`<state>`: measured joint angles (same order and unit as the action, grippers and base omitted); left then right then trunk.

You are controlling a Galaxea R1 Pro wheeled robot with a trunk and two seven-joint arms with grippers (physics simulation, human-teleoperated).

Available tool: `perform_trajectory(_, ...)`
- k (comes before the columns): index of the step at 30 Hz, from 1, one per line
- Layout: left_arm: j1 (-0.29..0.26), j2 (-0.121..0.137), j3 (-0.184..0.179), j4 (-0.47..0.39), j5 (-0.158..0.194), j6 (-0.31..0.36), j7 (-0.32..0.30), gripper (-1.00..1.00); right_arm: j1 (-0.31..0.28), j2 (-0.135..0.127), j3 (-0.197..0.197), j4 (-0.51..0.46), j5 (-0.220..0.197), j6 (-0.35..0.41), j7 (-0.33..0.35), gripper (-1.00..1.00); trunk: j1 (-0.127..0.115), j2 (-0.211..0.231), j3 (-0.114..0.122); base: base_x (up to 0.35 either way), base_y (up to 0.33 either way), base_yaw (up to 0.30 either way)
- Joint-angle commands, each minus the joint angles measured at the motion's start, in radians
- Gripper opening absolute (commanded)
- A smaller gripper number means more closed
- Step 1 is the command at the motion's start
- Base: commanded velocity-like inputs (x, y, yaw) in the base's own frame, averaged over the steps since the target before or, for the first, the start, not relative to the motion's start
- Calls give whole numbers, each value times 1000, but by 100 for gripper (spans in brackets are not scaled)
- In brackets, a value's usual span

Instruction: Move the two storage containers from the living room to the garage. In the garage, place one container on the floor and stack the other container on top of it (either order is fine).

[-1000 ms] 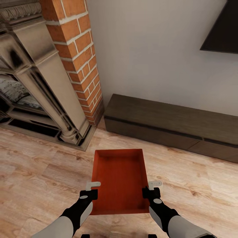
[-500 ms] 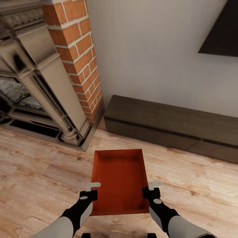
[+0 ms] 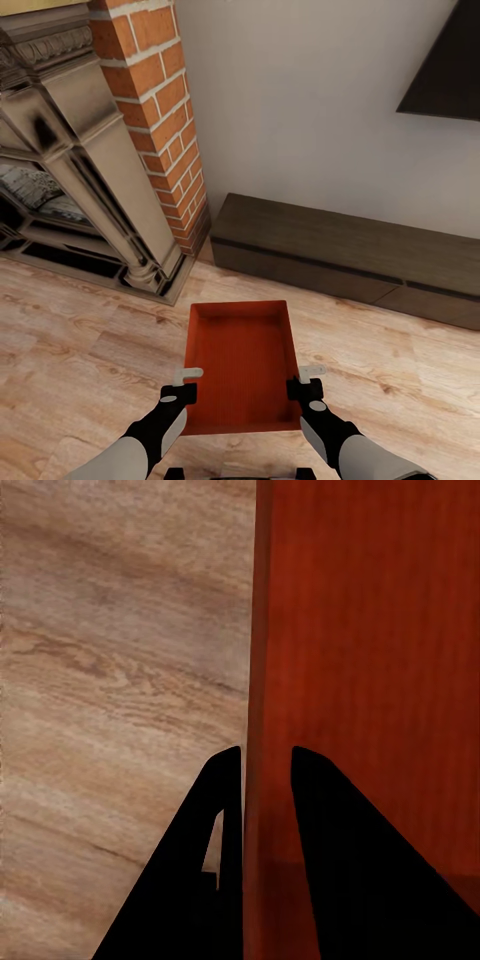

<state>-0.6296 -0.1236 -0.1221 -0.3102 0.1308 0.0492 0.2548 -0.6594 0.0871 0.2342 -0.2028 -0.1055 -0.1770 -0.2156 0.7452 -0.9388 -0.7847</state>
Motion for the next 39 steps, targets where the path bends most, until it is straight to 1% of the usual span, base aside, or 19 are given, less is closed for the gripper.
perform_trajectory(1, 1, 9, 2, 8, 4, 6, 12, -100, -2, 0, -41, -3, 0, -6, -2, -100, -4, 7, 3, 0, 0, 0)
perform_trajectory(10, 1, 9, 2, 8, 3, 6, 13, -100, -2, -1, -40, -3, 0, -6, -2, -100, -38, 70, 31, 0, 0, 0)
perform_trajectory(11, 1, 6, -1, -8, 4, 4, 13, -100, -2, 5, 3, -5, -4, -10, -10, -100, -38, 70, 31, 0, 0, 0)
perform_trajectory(13, 0, 8, -13, -8, 7, 4, 9, -100, -2, 12, 19, -2, -13, -23, -28, -100, -38, 70, 31, 0, 0, 0)
perform_trajectory(16, 0, 7, -15, -7, 9, 5, 8, -100, -2, 13, 32, 0, -22, -28, -36, -100, -38, 70, 31, 0, 0, 0)
perform_trajectory(20, -1, 6, -15, -6, 12, 5, 10, -100, -2, 7, 40, -5, -33, -10, -14, -100, -38, 70, 31, 0, 0, 0)
perform_trajectory(26, -1, 6, -14, -6, 12, 6, 9, -100, -2, 4, 60, -4, -56, -5, -12, -100, -38, 70, 32, 0, 0, 0)
perform_trajectory(31, -1, 6, -13, -6, 12, 6, 9, -100, -2, 5, 65, -4, -57, -4, -17, -100, -38, 70, 40, 0, 0, 0)
perform_trajectory(39, -1, 7, -14, -6, 14, 5, 9, -100, -2, 8, 44, -4, -31, -3, -19, -100, -38, 70, 52, 0, 0, 0)
